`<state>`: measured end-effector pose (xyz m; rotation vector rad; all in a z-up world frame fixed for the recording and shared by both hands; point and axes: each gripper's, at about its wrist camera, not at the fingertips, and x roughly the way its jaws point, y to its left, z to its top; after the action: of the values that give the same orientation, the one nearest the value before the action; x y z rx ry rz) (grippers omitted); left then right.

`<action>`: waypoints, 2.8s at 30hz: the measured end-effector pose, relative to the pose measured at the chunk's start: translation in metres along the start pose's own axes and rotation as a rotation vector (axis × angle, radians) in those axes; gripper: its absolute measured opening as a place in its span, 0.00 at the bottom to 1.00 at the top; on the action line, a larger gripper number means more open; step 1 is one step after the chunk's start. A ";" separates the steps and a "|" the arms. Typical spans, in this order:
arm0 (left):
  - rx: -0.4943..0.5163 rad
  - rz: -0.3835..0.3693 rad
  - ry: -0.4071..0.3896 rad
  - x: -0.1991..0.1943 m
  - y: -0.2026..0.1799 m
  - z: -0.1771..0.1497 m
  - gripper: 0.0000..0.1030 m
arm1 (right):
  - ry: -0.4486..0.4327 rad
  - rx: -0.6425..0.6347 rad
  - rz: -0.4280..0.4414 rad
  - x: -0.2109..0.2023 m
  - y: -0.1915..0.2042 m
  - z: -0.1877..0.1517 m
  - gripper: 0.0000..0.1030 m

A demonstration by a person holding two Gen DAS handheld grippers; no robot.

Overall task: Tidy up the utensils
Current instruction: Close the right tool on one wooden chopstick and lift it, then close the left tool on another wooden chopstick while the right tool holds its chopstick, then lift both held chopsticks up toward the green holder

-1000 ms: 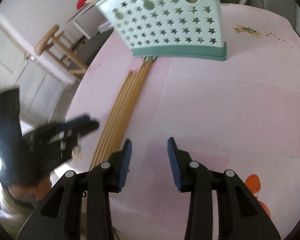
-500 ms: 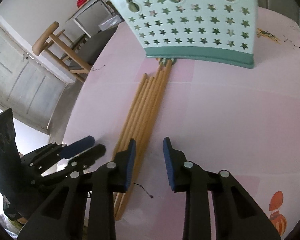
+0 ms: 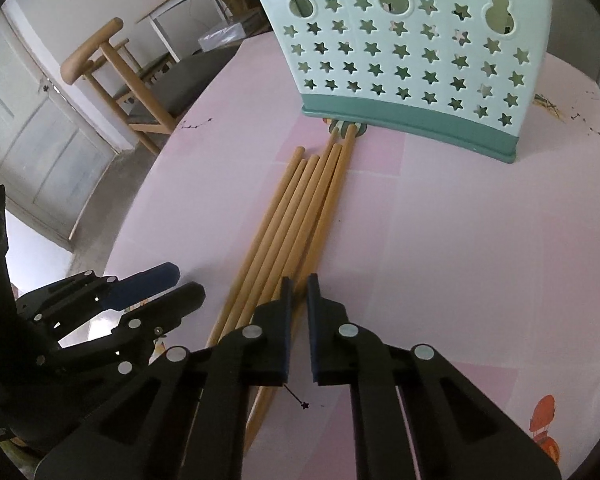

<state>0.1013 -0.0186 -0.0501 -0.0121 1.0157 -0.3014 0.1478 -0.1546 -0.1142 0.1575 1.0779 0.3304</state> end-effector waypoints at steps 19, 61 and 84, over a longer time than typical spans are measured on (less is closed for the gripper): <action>0.001 -0.079 -0.005 0.014 -0.011 0.014 0.25 | -0.046 0.103 -0.100 -0.026 -0.057 -0.015 0.06; 0.070 0.110 0.023 0.055 0.012 0.076 0.12 | -0.059 -0.042 -0.227 0.001 -0.055 0.046 0.19; -0.062 -0.104 -0.418 -0.109 0.036 0.113 0.05 | -0.298 0.158 0.030 -0.105 -0.085 0.039 0.07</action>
<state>0.1513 0.0294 0.0956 -0.1775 0.6092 -0.3447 0.1526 -0.2694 -0.0326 0.3531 0.8066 0.2400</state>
